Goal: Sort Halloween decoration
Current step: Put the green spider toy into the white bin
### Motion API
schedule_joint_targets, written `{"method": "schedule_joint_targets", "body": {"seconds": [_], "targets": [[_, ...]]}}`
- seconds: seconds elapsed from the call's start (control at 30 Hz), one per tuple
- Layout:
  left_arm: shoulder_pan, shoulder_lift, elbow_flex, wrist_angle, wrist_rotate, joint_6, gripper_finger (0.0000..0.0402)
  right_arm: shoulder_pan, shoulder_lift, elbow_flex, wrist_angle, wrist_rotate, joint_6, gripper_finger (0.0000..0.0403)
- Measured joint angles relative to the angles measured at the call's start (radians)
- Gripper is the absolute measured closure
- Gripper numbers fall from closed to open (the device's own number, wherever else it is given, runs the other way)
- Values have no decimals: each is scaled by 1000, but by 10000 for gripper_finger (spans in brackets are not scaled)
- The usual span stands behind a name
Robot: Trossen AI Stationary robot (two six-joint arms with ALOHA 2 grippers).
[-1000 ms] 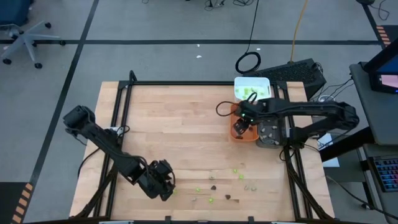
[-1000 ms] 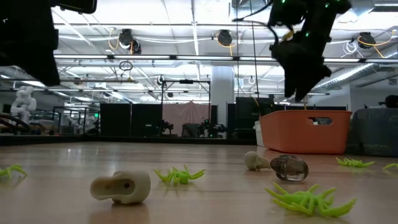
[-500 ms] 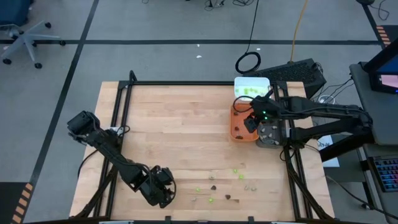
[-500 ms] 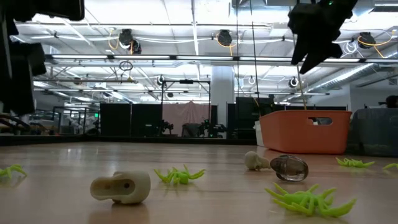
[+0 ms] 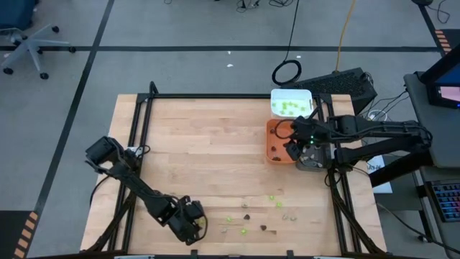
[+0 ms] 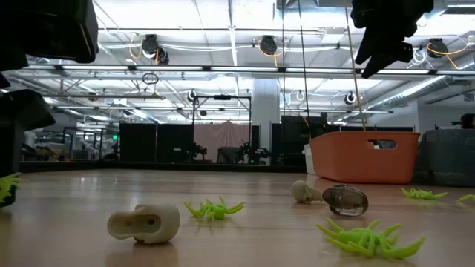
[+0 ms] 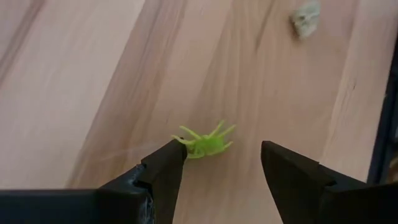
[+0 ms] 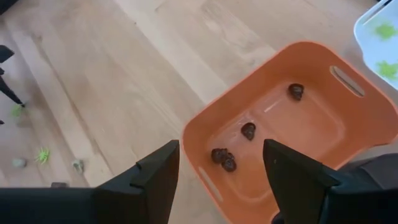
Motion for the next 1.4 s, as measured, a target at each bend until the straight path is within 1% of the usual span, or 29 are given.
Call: {"method": "schedule_joint_targets", "body": {"seconds": [0.1, 0.2, 0.3, 0.57, 0.6, 0.9, 1.1, 1.4], "targets": [[0, 18, 2, 21, -5, 0, 188, 3, 2, 0, 0, 1, -10, 188], [0, 25, 3, 18, -11, 0, 210, 3, 1, 0, 0, 3, -23, 188], [0, 26, 3, 7, -15, 7, 249, 3, 2, 0, 0, 3, -34, 188], [12, 29, 1, 6, -35, -2, 380, 3, 2, 0, -1, 3, -46, 188], [15, 29, 1, 10, -34, -3, 390, 3, 2, 0, -1, 3, -46, 188], [69, 12, 19, 0, -27, 19, 401, 3, 2, 0, 0, 3, -62, 188], [124, -47, 105, -29, -72, 146, 401, 3, 2, 0, 5, -25, -72, 188], [235, -110, 231, -26, -109, 337, 401, 3, -3, 0, 101, -128, -110, 188]]}}
